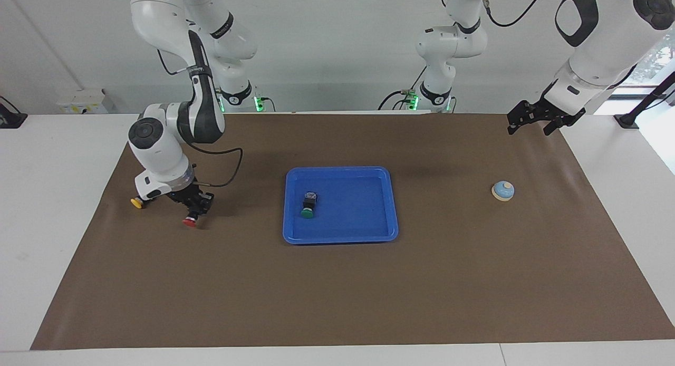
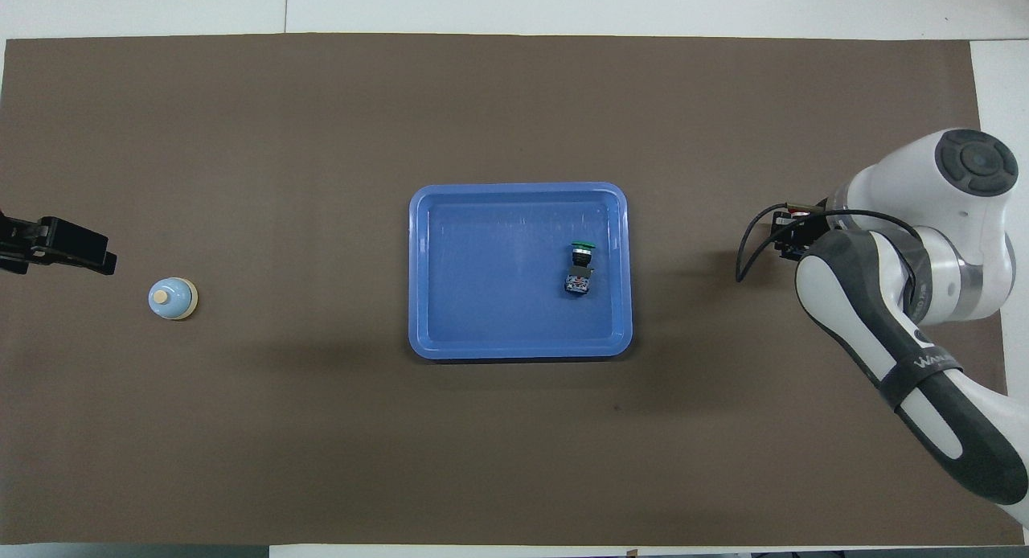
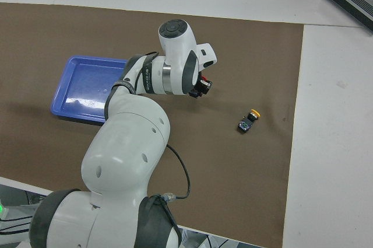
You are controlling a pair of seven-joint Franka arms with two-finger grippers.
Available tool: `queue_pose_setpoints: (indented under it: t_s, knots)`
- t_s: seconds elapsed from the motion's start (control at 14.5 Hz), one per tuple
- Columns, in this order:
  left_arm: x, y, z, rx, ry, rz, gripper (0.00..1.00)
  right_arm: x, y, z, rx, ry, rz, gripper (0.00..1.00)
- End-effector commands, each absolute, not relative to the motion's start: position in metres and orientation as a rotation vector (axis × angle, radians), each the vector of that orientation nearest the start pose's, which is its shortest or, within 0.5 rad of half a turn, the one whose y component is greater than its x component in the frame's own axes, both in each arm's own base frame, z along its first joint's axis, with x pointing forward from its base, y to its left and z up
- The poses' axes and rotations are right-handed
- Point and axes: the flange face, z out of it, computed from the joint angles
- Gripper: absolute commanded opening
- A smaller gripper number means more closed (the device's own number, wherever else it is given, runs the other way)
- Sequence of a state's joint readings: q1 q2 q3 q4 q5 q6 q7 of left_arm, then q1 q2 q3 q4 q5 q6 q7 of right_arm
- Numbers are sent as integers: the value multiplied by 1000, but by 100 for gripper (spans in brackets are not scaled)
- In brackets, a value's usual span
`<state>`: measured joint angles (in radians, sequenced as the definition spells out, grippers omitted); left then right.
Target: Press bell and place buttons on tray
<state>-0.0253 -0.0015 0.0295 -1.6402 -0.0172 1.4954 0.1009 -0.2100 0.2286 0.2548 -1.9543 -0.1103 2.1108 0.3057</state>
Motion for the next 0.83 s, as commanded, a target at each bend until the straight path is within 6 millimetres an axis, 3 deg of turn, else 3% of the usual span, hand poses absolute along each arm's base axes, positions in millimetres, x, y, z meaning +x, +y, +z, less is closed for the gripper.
queue_pose_setpoints:
  t_s: [0.0,0.14,0.28,0.48,0.62,0.76]
  knots:
    - [537,0,591,-3172,137,234,100,613,84,403,-3183,258,105,0]
    - [537,0,592,-3172,140,231,100,609,151,419,-3185,283,96,0]
    - [537,0,592,-3172,140,231,100,595,218,424,-3186,228,83,0]
    - [537,0,591,-3172,140,234,100,580,304,411,-3154,241,106,0]
    - [537,0,591,-3171,140,236,100,570,349,385,-3161,231,125,0]
    - [537,0,591,-3172,140,234,100,570,361,369,-3150,223,107,0]
